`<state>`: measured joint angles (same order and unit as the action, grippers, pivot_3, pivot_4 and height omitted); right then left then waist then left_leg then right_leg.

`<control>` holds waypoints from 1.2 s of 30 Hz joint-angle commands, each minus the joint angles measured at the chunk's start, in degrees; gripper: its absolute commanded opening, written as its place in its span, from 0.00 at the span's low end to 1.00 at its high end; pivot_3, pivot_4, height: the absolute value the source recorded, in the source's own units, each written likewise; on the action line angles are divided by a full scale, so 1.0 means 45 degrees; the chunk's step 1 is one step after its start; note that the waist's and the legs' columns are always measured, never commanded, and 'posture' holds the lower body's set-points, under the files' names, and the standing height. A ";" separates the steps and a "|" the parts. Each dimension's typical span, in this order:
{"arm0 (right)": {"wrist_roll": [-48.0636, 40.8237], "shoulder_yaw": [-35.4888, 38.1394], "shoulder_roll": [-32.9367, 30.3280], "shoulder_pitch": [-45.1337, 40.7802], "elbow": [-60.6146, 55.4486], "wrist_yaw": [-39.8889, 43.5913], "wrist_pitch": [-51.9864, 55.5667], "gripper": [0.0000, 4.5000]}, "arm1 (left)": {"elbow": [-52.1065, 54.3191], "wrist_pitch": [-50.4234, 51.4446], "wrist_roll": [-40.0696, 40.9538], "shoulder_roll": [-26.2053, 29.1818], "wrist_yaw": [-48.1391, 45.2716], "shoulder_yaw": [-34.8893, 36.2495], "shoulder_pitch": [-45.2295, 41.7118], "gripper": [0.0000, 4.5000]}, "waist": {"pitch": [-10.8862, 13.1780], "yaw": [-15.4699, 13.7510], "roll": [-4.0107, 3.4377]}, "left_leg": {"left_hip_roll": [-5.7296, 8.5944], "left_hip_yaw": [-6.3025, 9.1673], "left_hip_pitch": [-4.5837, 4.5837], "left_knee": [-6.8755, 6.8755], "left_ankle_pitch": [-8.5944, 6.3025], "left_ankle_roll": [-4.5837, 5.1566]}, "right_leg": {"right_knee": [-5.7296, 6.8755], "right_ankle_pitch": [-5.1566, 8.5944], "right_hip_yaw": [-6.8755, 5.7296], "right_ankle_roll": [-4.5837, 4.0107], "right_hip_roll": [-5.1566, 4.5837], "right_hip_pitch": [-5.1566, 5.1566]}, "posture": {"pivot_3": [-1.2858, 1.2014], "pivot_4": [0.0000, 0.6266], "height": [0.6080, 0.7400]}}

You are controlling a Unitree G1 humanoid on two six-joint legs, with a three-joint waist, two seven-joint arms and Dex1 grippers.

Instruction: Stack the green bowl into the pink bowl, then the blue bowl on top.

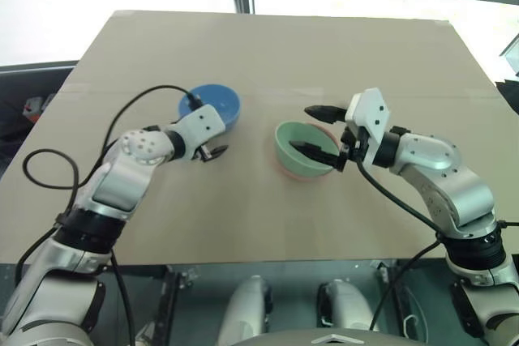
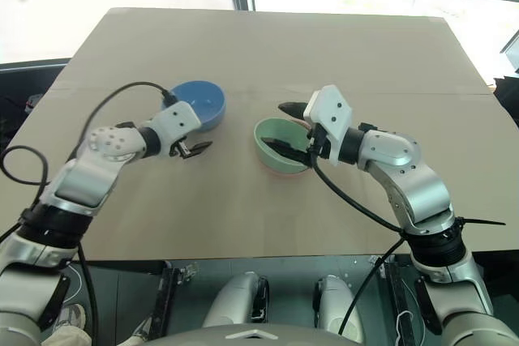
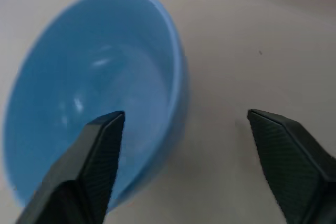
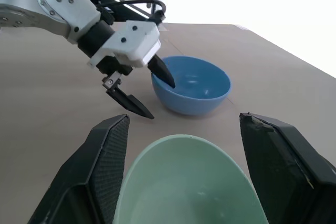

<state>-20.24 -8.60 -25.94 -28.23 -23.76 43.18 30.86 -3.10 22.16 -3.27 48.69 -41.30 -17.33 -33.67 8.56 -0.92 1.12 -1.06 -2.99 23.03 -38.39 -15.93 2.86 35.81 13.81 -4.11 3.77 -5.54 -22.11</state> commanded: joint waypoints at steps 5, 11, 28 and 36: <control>0.0080 0.0682 -0.0377 0.0560 -0.0759 -0.0564 -0.0289 0.78 | -0.1826 -0.1683 -0.0976 -0.0542 -0.0689 -0.0081 -0.1189 0.16 | 0.0000 0.0058 0.0001 | -0.0002 0.0012 -0.0014 -0.0008 0.0000 0.0001 | 0.0007 -0.0001 0.0013 0.0003 -0.0003 0.0007 | 0.52 0.24 1.00; 0.0120 0.1515 -0.0768 0.1261 -0.0842 -0.0844 -0.0563 0.78 | -0.1590 -0.2188 0.0468 -0.1324 -0.1822 0.0896 -0.1726 0.02 | -0.0001 -0.0016 0.0003 | 0.0001 0.0022 -0.0005 -0.0013 -0.0001 0.0003 | 0.0010 -0.0001 0.0005 0.0004 -0.0011 0.0008 | 0.52 0.24 1.00; -0.2857 0.9281 -0.2790 0.9093 -0.3555 0.0720 -0.1413 0.98 | -0.2424 -0.4845 0.2890 -0.2860 -0.8401 0.0446 -0.5884 0.00 | 0.0005 -0.0065 -0.0012 | -0.0019 0.0084 -0.0046 -0.0150 -0.0014 0.0025 | 0.0012 0.0000 -0.0026 0.0007 0.0007 0.0124 | 0.52 0.24 1.00; -0.2965 0.9057 -0.2903 0.9410 -0.4395 0.0088 -0.1273 0.98 | -0.3683 -0.5625 0.2928 -0.3773 -1.0949 -0.0264 -0.6617 0.00 | 0.0006 -0.0005 -0.0012 | -0.0014 0.0041 -0.0030 -0.0152 -0.0034 0.0058 | 0.0005 -0.0001 0.0021 0.0009 0.0006 0.0094 | 0.52 0.24 1.00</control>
<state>-33.19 31.92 -38.58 14.84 -41.61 44.74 25.96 -19.53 -1.82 8.78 31.98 -87.48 -18.57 -61.57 8.58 -0.95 1.06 -1.12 -2.80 22.89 -39.08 -16.09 3.13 35.84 13.81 -4.02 3.81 -5.51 -21.69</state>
